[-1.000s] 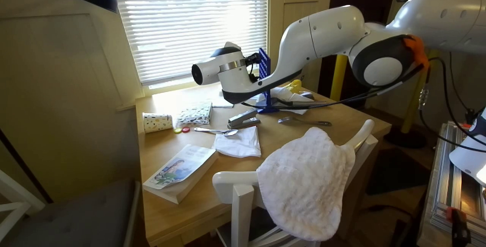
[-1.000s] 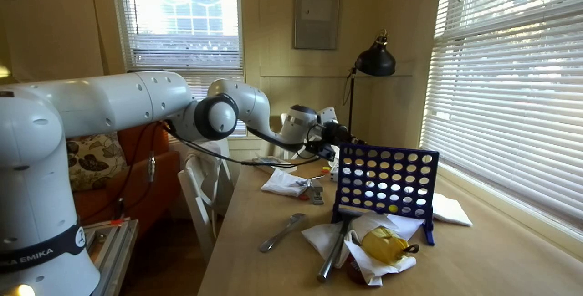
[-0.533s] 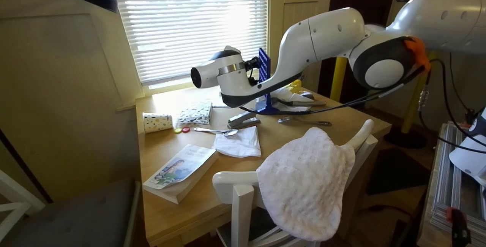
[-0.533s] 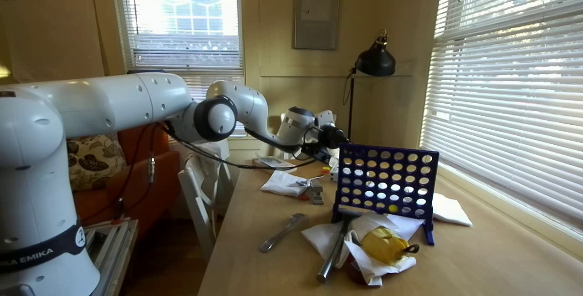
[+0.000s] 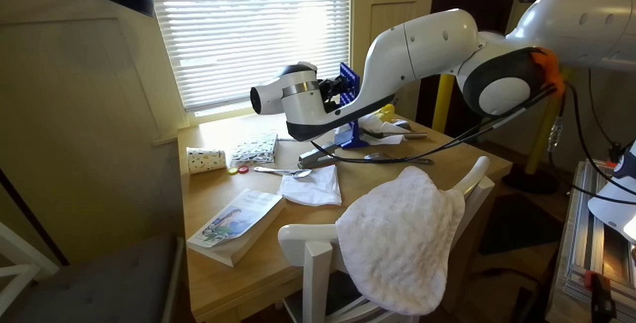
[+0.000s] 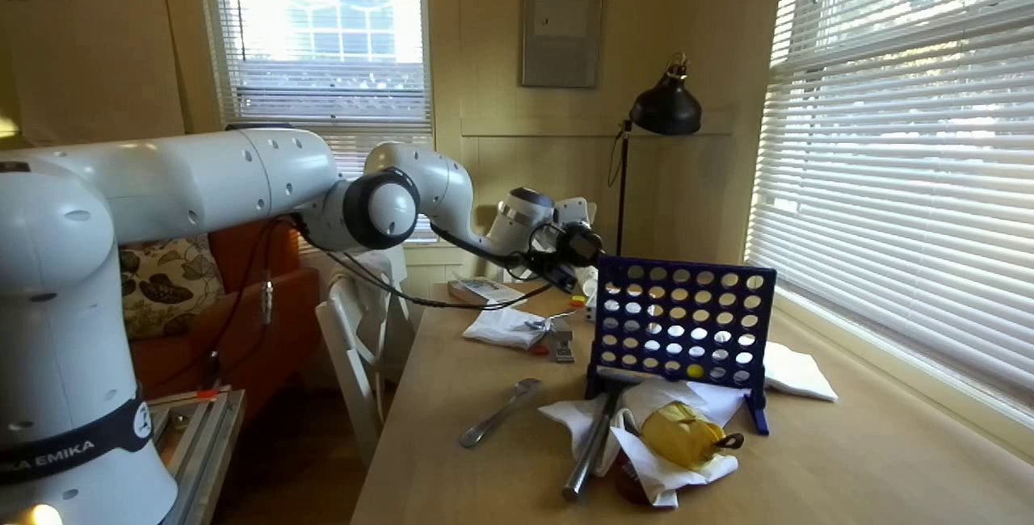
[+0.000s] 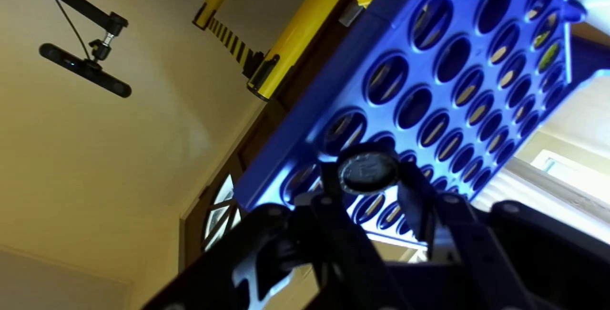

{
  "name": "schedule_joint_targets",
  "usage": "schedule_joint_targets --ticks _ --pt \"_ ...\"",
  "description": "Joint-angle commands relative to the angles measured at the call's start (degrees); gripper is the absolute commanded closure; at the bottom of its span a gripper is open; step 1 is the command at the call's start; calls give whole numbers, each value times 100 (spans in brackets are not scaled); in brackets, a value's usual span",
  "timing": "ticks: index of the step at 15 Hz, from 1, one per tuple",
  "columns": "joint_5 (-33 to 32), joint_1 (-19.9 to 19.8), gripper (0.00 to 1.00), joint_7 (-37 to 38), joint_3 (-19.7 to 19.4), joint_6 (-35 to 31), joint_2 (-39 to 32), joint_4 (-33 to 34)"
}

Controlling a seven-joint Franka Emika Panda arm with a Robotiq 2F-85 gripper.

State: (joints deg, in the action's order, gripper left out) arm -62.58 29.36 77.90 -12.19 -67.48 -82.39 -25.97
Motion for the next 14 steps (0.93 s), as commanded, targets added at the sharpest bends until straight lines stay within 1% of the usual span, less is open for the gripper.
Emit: schedule_joint_targets --ticks 1,4,9,14 --pt "324 -20 90 -54 -1 473 52 64" --pt "428 -22 90 -31 -11 740 63 68" --pt "743 -96 90 116 7 1441 89 55" --pt "1239 -196 90 486 33 2028 117 58"
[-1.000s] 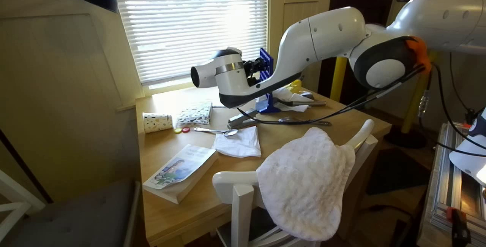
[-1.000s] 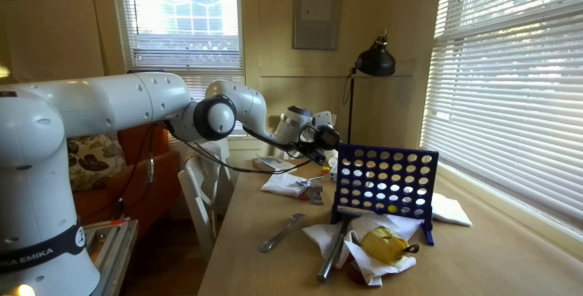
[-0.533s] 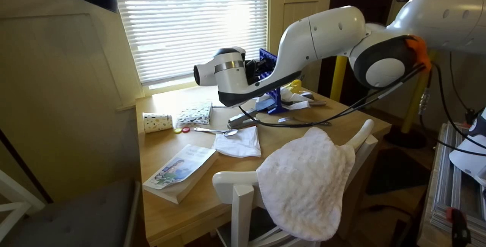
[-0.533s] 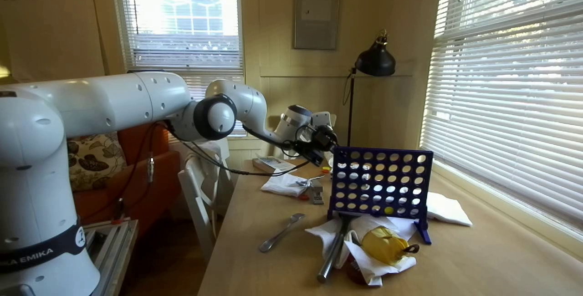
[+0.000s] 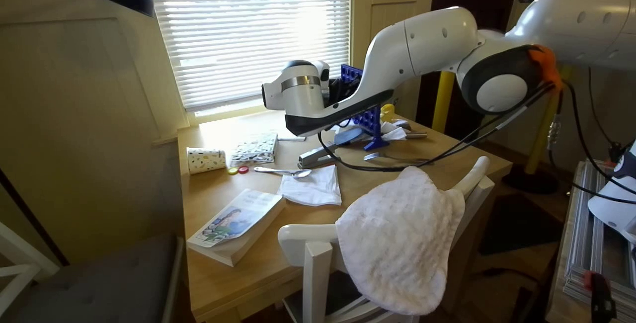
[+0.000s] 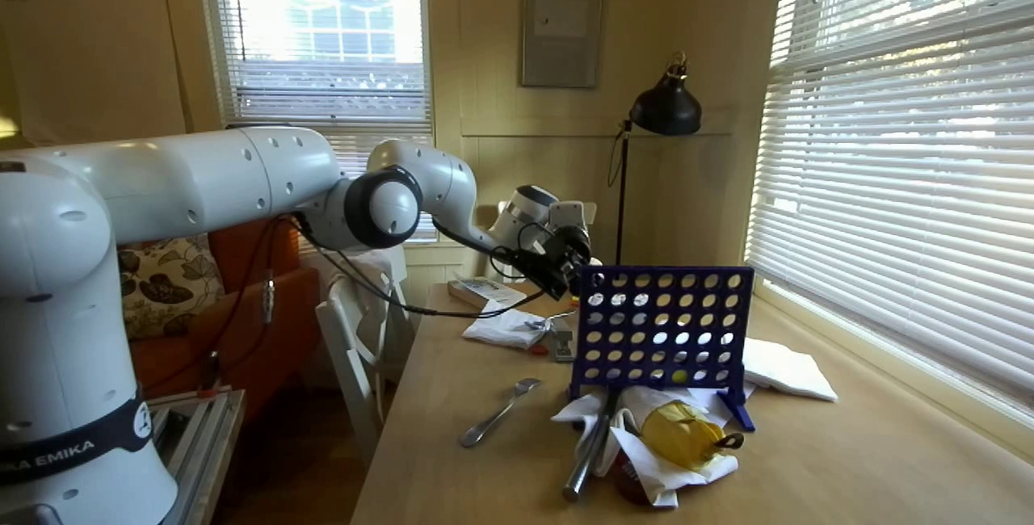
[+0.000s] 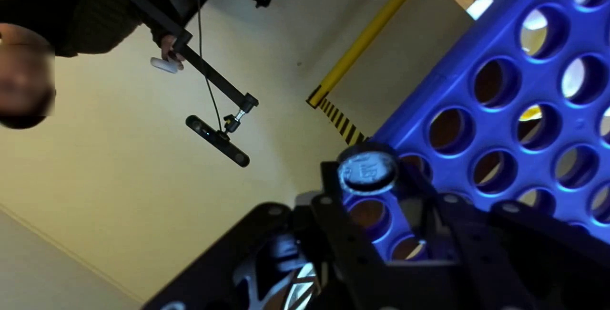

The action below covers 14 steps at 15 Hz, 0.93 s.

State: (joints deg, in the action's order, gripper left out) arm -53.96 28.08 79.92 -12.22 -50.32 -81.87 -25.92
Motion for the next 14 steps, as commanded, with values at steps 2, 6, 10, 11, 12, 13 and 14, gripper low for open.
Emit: schedule_joint_targets --ticks 2,6,10,11,12,13,14 --pt "687 -77 90 573 -64 206 288 -370" --pt "249 197 90 -104 -260 -320 -64 151" --pt "125 591 90 -456 -317 -995 38 11" --pt "105 688 90 -507 -365 -1003 46 1" --pt "81 758 90 -502 -429 -979 63 11" --pt "41 818 90 -465 -505 -957 96 4" --pt "-13 852 90 -386 -590 -863 132 5"
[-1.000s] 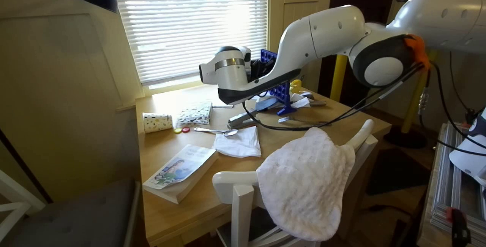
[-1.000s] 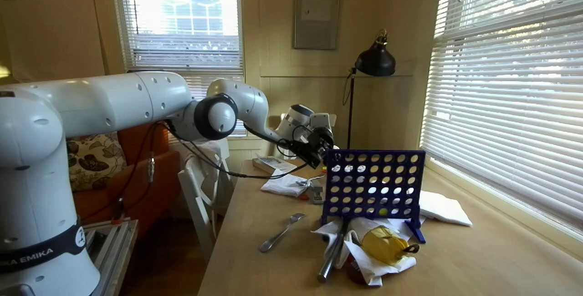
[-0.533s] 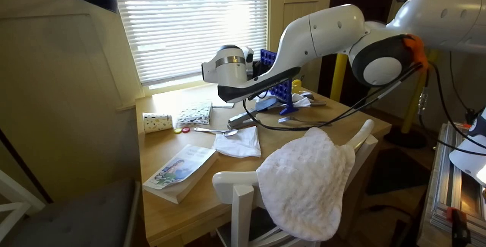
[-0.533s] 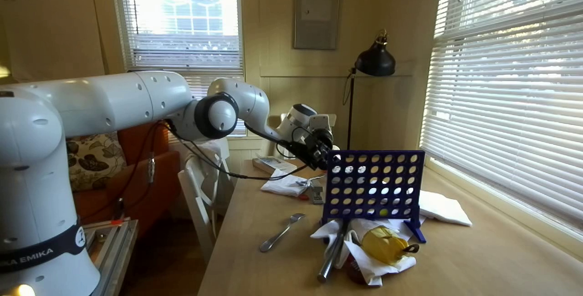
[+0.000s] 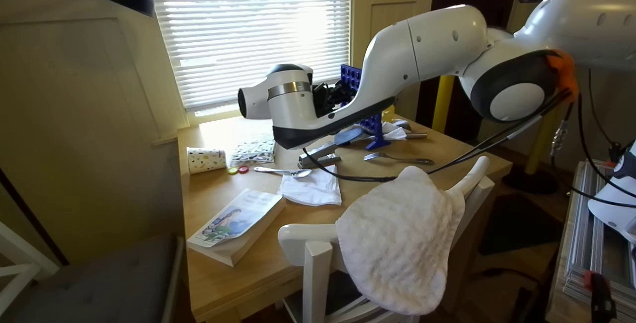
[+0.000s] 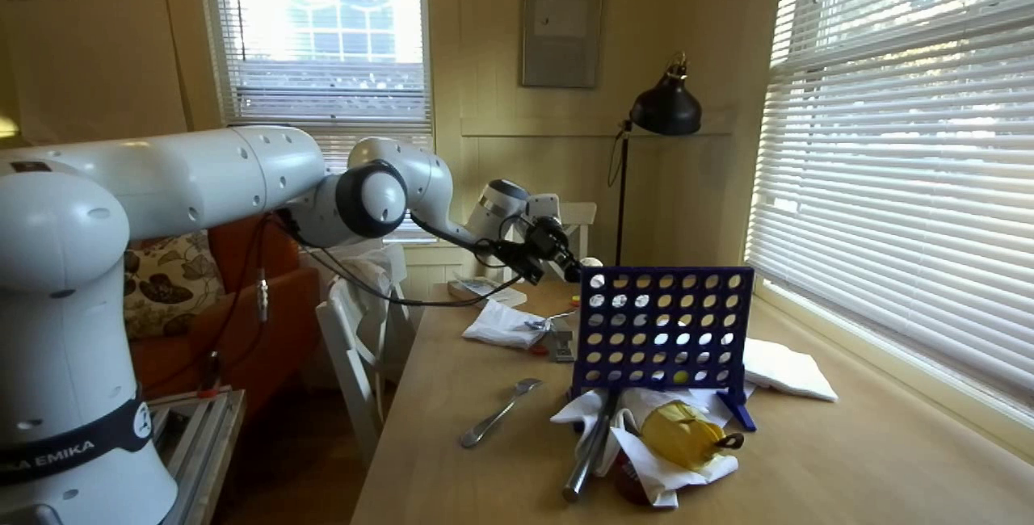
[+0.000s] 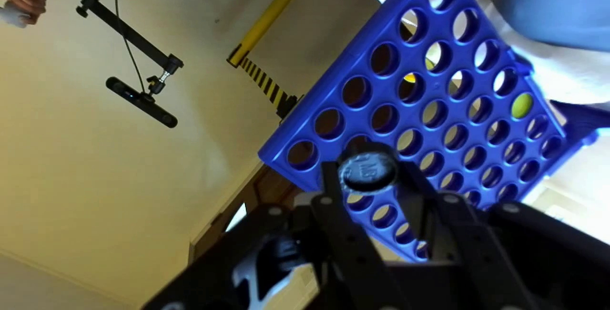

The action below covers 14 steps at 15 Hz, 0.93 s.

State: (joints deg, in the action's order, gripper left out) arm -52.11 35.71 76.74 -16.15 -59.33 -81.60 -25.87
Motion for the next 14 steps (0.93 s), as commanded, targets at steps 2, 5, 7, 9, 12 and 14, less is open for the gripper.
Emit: schedule_joint_targets --ticks 2,5,7,9,12,14 --pt "-397 160 90 24 -451 563 153 -16" --pt "-886 189 90 -74 -756 1142 182 -115" --pt "-1144 130 90 -199 -838 1272 198 -192" --pt "-1155 -30 90 -569 -817 973 29 134" --pt "-1232 -118 65 -565 -714 1136 -114 418" --pt "-1177 -109 90 -438 -670 1153 14 211"
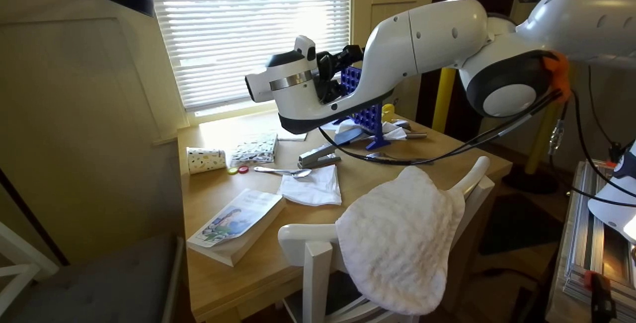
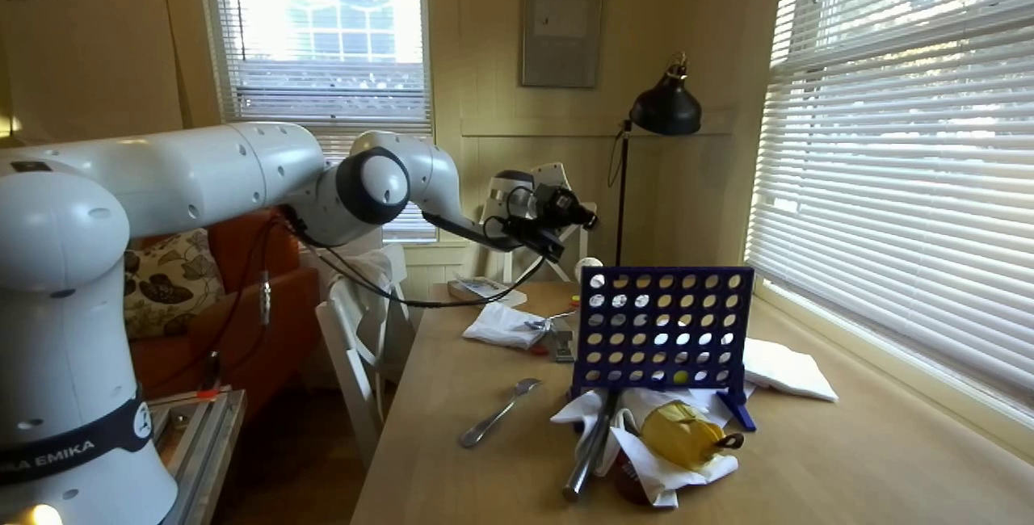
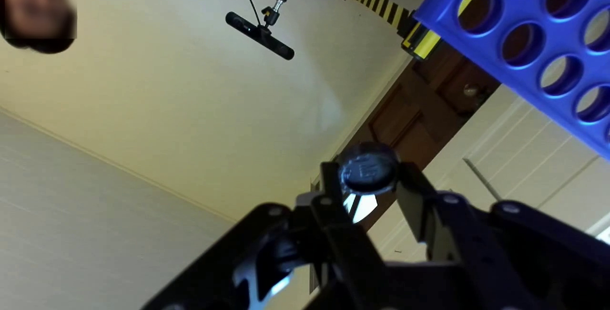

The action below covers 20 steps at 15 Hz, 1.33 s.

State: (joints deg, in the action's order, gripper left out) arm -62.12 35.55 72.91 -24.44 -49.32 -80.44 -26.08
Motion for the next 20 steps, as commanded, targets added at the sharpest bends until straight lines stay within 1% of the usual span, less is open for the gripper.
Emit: schedule_joint_targets --ticks 1,2,4,7,10,12,13,15,20 --pt "-124 -72 90 91 161 314 3 33" --pt "518 50 90 352 -357 98 218 -475" --pt "824 42 90 507 -524 127 213 -580" --pt "957 -59 90 670 -557 127 91 -428" --pt "788 -112 90 813 -502 118 -16 -267" --pt "764 -86 90 962 -534 124 -19 -279" --pt "819 -56 90 1133 -595 123 1 -354" --pt "763 -92 90 1483 -546 78 -30 -259" --pt "738 -125 90 2133 -506 -226 40 -345"
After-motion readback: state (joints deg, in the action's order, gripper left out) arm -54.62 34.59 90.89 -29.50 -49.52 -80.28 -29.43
